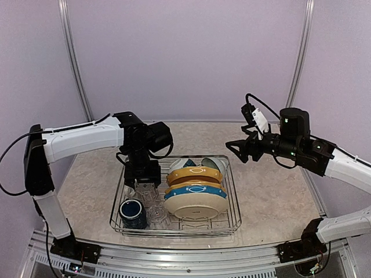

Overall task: Unload the mixed dishes from the dish rack
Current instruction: Grab the cup from the dish rack, then pass from the left arm to the right

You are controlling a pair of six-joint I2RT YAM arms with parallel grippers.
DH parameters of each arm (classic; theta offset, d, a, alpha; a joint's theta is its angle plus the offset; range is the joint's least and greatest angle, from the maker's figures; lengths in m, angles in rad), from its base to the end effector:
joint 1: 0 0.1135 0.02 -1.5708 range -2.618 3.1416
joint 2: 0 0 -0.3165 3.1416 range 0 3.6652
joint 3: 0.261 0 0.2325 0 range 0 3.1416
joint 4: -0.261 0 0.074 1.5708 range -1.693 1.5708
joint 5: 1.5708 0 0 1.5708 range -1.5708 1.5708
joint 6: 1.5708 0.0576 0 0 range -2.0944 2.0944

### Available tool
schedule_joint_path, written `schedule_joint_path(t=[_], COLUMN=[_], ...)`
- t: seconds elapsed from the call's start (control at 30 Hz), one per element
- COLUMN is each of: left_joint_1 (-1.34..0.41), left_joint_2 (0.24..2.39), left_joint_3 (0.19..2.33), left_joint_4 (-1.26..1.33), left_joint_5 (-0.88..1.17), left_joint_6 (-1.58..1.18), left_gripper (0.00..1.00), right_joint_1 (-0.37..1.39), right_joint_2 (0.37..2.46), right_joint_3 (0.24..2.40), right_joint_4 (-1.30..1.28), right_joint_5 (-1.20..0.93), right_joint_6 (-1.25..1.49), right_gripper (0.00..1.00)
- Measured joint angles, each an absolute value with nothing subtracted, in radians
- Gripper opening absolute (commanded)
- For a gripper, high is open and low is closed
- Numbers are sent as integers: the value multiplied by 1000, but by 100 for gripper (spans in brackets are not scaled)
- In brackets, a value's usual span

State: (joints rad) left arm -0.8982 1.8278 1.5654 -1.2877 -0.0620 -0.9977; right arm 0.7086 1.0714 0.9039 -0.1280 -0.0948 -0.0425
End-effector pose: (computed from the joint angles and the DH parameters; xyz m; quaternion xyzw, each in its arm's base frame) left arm 0.2119 -0.2603 0.2878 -0.0500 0.9982 0.0097 0.0312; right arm 0.1677 0.1509 0.3748 -0.3206 0.7363 0.2304 0.5495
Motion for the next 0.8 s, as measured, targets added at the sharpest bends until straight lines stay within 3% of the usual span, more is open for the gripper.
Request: schedule_joint_path(t=[0.27, 0.47, 0.67, 0.8], left_joint_1=[-878, -715, -569, -538], left_joint_2=[1557, 1253, 965, 917], left_joint_3=[1556, 1459, 1314, 1203], left_joint_4=[-1290, -1175, -832, -509], left_joint_5=[-22, 118, 361, 498], left_joint_6=[-963, -882, -826, -852], left_gripper=[42, 41, 41, 40], right_joint_1=[709, 709, 709, 709], right_joint_2=[1129, 1176, 1190, 1236], right_joint_3=[931, 951, 953, 953], right_joint_4=[-111, -69, 38, 184], right_joint_5=[-79, -108, -168, -277], right_joint_6=[22, 125, 277, 402], right_gripper=[98, 100, 100, 97])
